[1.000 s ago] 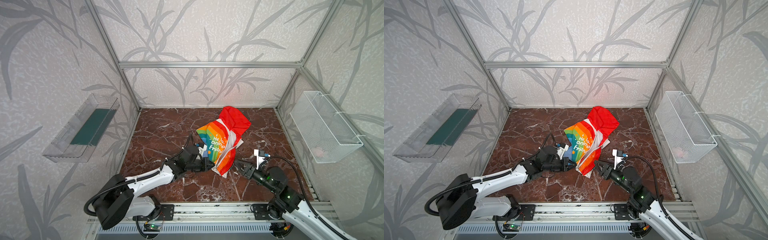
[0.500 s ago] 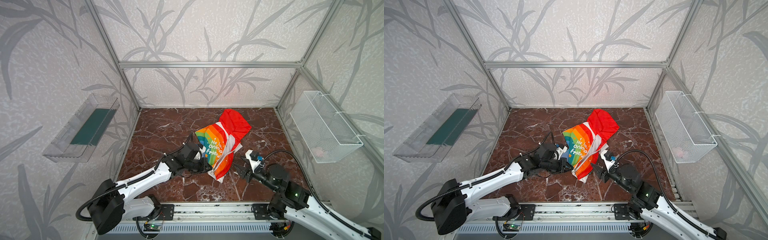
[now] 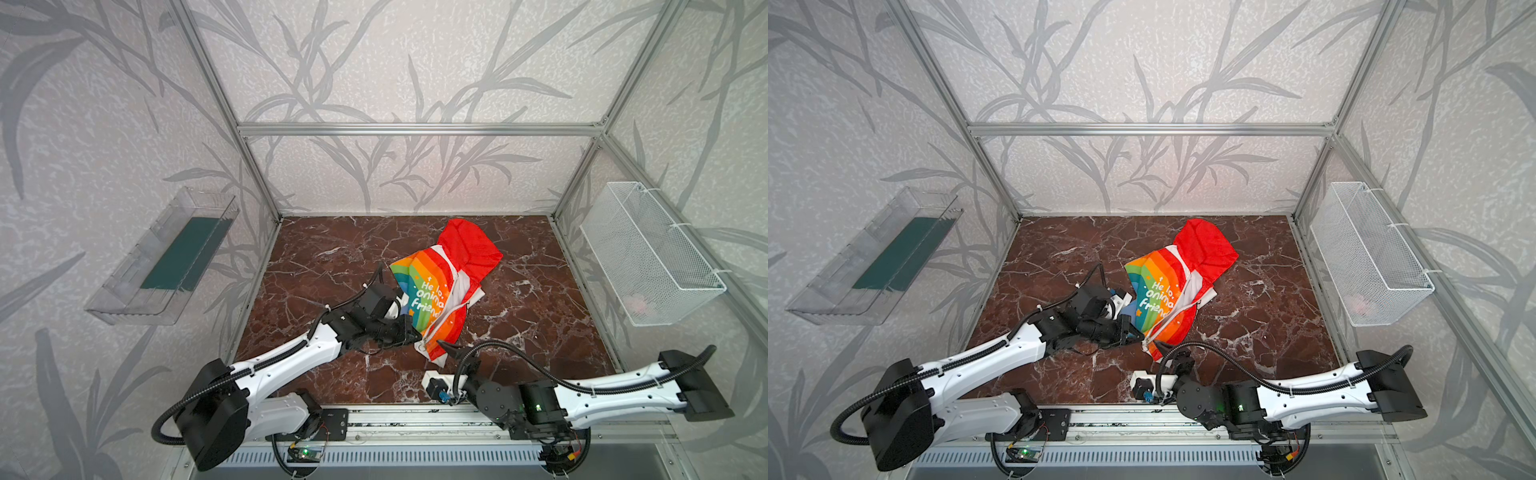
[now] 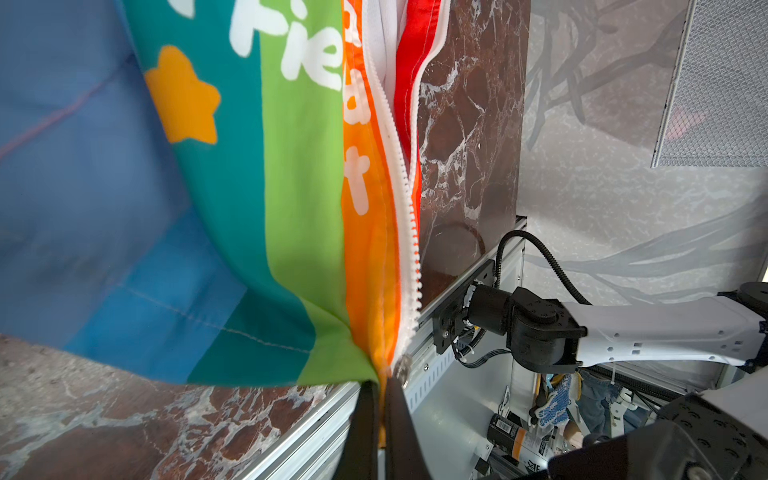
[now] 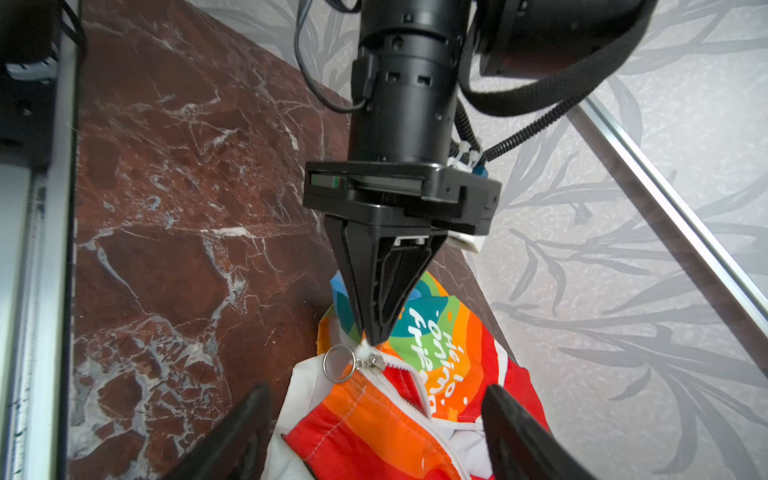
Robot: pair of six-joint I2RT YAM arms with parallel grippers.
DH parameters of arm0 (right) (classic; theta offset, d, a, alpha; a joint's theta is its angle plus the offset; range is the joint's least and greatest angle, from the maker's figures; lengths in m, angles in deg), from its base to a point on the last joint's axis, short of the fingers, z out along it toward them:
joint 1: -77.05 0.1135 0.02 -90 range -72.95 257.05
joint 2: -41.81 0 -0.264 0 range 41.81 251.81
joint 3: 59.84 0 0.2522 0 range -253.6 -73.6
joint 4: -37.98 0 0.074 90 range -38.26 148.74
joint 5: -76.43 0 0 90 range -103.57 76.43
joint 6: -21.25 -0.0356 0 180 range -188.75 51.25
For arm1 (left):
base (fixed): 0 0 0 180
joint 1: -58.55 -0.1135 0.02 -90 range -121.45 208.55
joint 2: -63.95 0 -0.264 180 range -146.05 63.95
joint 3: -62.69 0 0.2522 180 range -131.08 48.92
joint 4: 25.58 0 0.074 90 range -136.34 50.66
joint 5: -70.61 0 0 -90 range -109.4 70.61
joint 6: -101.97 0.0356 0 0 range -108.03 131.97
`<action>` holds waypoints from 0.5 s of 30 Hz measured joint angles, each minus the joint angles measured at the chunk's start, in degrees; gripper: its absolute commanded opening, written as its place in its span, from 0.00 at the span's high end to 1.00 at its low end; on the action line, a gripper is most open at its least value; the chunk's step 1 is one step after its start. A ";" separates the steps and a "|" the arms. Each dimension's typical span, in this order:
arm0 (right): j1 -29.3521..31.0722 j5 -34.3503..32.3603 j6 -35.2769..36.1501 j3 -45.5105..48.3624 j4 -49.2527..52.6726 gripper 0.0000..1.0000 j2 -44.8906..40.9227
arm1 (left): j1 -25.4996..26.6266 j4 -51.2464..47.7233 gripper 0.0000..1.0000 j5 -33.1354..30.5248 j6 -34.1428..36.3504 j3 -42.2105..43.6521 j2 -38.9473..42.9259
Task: Zip up the jacket
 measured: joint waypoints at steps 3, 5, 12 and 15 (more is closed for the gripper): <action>0.00 -2.73 1.73 0.44 -5.09 0.18 4.50 | -0.04 0.24 1.00 0.44 -0.52 0.00 0.00; -0.09 -4.04 2.71 0.52 -8.28 0.17 7.45 | -0.07 0.37 1.00 0.57 -0.83 0.00 0.00; -1.31 -7.43 3.80 2.54 -15.26 0.16 12.46 | -0.07 0.96 1.00 0.59 -1.33 0.02 0.00; -3.48 -7.93 3.26 2.60 -16.76 0.16 13.79 | -0.09 1.51 1.00 0.61 -1.33 0.00 0.00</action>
